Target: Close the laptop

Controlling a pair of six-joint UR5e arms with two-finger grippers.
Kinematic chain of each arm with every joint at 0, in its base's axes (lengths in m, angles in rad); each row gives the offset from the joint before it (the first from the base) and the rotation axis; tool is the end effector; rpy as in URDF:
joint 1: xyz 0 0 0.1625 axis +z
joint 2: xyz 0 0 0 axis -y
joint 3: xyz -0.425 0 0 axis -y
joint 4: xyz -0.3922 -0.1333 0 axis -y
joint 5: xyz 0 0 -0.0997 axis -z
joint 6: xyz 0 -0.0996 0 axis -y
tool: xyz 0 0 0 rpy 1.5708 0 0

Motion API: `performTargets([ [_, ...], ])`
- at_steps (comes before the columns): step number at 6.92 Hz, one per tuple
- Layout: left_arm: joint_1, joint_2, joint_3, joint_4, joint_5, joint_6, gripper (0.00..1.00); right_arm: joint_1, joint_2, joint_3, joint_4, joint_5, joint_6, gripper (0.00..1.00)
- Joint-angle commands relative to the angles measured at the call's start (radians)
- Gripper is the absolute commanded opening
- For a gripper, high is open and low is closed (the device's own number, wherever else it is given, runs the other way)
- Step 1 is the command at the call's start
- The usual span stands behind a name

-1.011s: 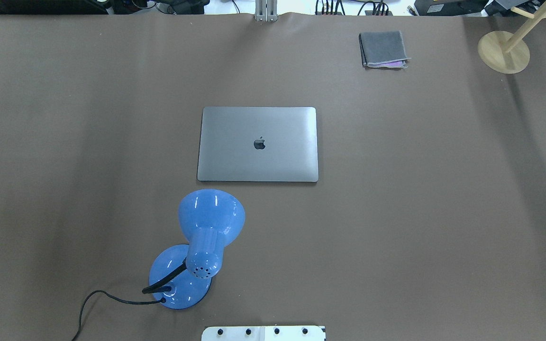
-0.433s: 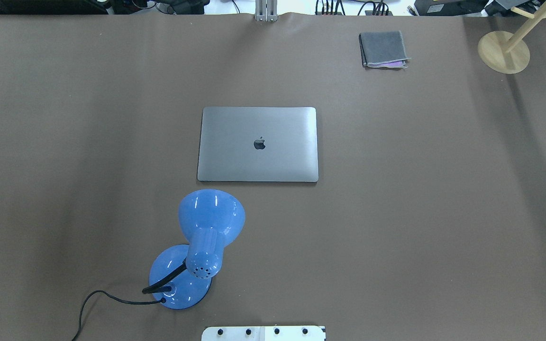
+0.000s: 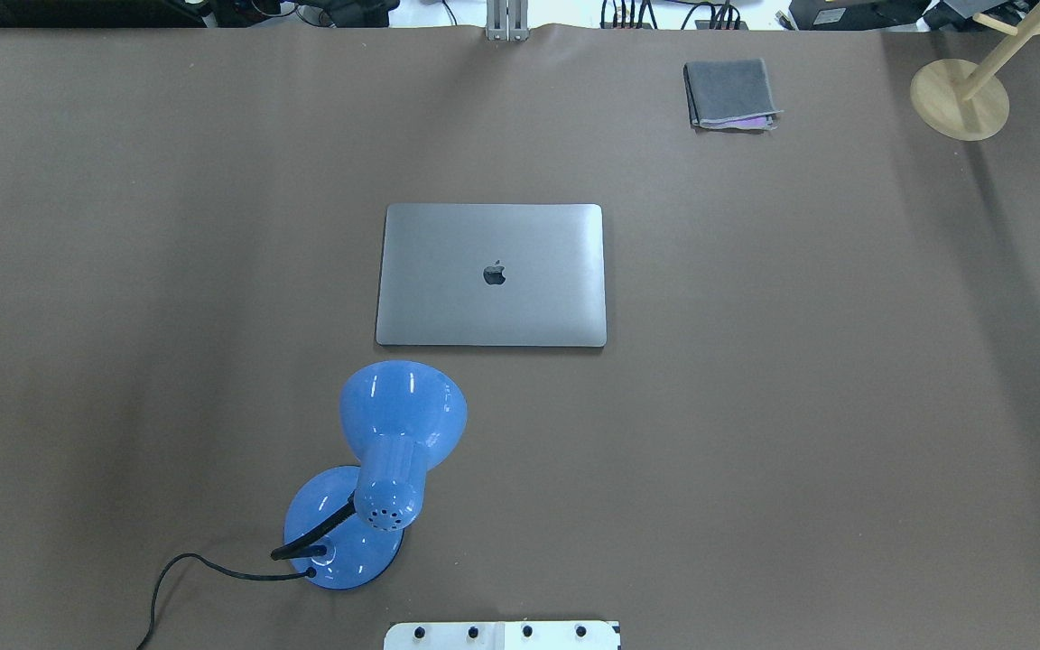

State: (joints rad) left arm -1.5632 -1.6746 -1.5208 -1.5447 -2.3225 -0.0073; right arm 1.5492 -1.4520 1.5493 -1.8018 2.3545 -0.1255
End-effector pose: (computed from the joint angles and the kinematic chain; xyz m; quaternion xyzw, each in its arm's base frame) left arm -0.0612 -0.5378 0.6341 0.0102 0.3671 0.0052 0.9301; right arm 0.0515 -0.5314 0.6296 -0.0419 -0.3837 -0.0423 0.9215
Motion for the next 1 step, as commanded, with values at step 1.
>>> performTargets([
  [1, -0.001, 0.001, -0.009, 0.002, 0.000, 0.000, 0.98, 0.000, 0.002, 0.001, -0.001, 0.000, 0.001, 1.00],
])
